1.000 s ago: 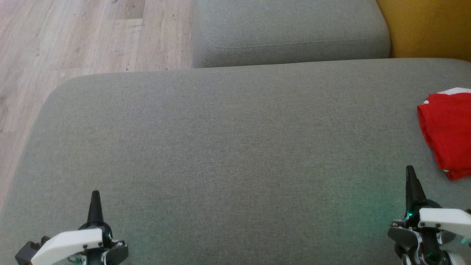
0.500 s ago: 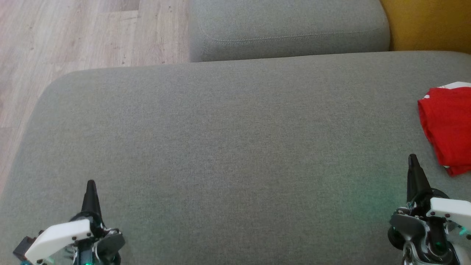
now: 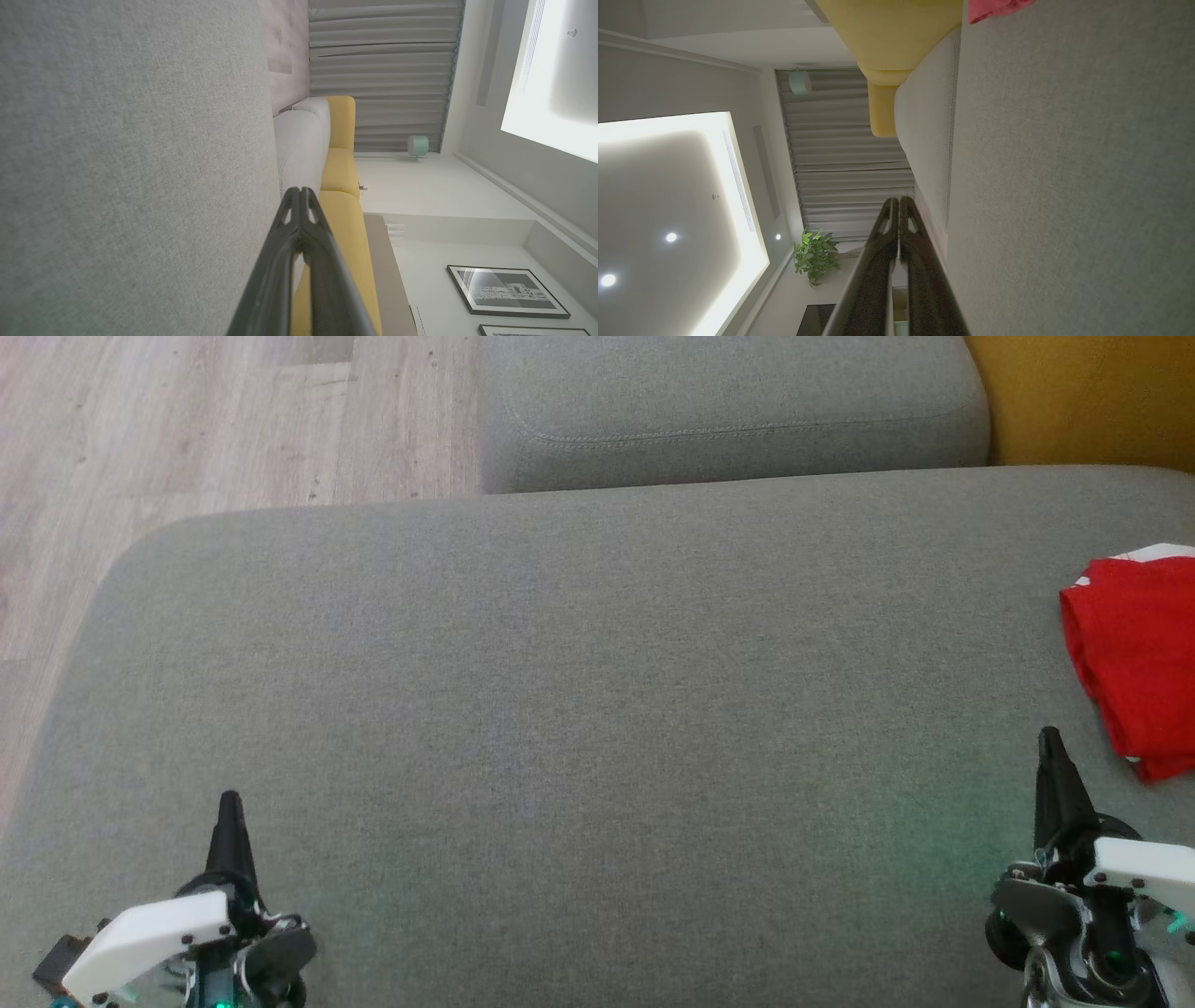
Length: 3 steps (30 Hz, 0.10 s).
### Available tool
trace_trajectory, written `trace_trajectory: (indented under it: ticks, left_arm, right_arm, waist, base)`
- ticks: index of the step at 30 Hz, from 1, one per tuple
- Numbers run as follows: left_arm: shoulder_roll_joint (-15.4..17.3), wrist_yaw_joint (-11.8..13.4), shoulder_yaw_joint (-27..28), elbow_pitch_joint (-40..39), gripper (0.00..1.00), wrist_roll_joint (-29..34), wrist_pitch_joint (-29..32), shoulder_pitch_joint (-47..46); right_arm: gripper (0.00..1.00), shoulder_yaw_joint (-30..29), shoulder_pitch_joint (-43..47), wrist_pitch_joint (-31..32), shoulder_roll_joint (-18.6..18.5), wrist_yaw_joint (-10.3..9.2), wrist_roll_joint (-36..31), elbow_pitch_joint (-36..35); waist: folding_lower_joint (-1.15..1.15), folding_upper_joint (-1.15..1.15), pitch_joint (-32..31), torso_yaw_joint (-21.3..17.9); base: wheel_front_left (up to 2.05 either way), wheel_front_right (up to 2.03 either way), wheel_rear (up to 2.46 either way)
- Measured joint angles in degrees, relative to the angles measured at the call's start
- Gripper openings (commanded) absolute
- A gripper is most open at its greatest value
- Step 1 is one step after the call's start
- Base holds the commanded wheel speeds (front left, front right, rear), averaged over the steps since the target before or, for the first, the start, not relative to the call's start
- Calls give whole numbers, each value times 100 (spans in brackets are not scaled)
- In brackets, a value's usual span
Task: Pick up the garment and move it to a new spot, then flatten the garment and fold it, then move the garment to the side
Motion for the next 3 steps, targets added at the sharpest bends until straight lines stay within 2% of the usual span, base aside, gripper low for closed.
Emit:
trace_trajectory:
  ticks: [3]
  left_arm:
    - [0, 0, 2, 0, 0, 0, 0, 0]
  right_arm:
    - [0, -2, 0, 0, 0, 0, 0, 0]
  waist:
    - [0, 0, 0, 0]
  base:
    - [0, 0, 0]
